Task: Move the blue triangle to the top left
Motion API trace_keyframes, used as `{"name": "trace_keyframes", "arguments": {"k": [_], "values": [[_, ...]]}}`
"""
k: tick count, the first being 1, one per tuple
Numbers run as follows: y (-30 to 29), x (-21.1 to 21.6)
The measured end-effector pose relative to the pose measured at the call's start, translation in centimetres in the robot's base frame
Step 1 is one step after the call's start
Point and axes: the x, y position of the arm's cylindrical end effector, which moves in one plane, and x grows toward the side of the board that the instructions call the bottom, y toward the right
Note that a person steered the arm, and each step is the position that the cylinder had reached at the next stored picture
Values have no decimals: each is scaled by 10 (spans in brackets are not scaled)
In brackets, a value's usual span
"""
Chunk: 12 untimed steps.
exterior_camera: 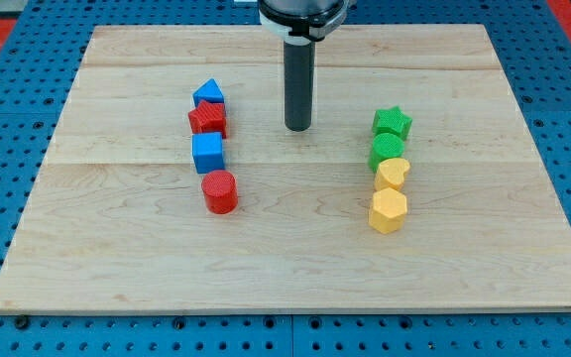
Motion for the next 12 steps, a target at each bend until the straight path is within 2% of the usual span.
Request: {"name": "trace_keyframes", "arguments": {"k": [2,3,5,6,7,8,9,11,12], "values": [[-13,2],[-28,-14],[-127,-23],[-163,-56],[-174,-112],[-115,-122],[-86,-142],[-187,-155],[-206,-155]]}}
